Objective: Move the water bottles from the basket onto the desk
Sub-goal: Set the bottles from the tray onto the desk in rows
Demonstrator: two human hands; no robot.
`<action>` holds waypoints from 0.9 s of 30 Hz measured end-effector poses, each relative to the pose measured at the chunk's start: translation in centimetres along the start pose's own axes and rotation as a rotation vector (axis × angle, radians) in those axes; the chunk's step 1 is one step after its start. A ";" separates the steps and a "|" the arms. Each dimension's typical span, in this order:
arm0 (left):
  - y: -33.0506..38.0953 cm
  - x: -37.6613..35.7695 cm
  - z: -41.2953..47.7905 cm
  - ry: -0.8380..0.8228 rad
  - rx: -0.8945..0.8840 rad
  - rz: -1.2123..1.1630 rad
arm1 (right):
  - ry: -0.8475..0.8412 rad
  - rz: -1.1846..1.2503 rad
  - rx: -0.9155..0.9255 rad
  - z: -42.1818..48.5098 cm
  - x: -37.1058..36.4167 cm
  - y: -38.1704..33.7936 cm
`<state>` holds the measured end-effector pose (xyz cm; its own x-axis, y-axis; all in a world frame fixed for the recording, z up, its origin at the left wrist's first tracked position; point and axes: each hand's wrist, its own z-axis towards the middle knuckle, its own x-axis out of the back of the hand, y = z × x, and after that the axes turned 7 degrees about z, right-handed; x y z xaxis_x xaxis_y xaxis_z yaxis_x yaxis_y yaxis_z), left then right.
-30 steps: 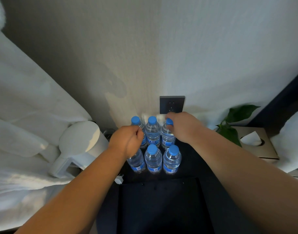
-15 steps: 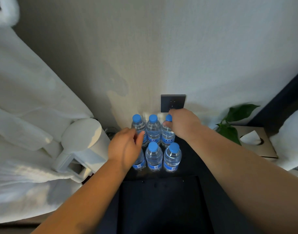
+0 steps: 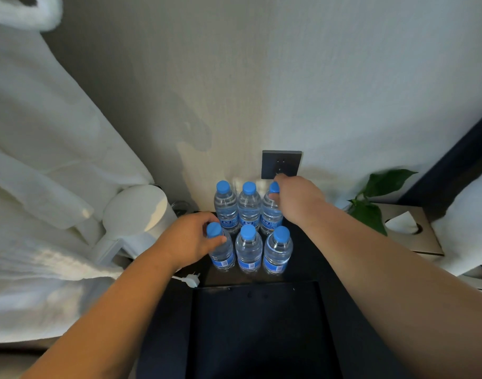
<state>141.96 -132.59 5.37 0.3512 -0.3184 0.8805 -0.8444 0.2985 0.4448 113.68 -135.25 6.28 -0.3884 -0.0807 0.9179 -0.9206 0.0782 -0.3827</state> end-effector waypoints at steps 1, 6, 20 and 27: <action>-0.1 0.1 -0.1 0.003 -0.008 -0.021 | 0.003 -0.003 -0.003 0.0 0.0 -0.1; -0.5 0.4 -0.6 -0.004 -0.035 -0.073 | 0.052 -0.019 -0.006 0.0 -0.1 -0.1; 0.4 1.4 -0.5 -0.083 -0.041 -0.051 | 0.043 -0.040 -0.030 0.1 0.0 -0.3; 0.9 1.7 -0.2 -0.116 -0.009 -0.030 | 0.066 0.001 -0.037 -0.4 -0.3 -0.3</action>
<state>141.93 -132.71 7.32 0.3267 -0.4291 0.8421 -0.8302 0.2955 0.4726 114.09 -134.88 6.17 -0.3846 -0.0151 0.9230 -0.9176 0.1148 -0.3805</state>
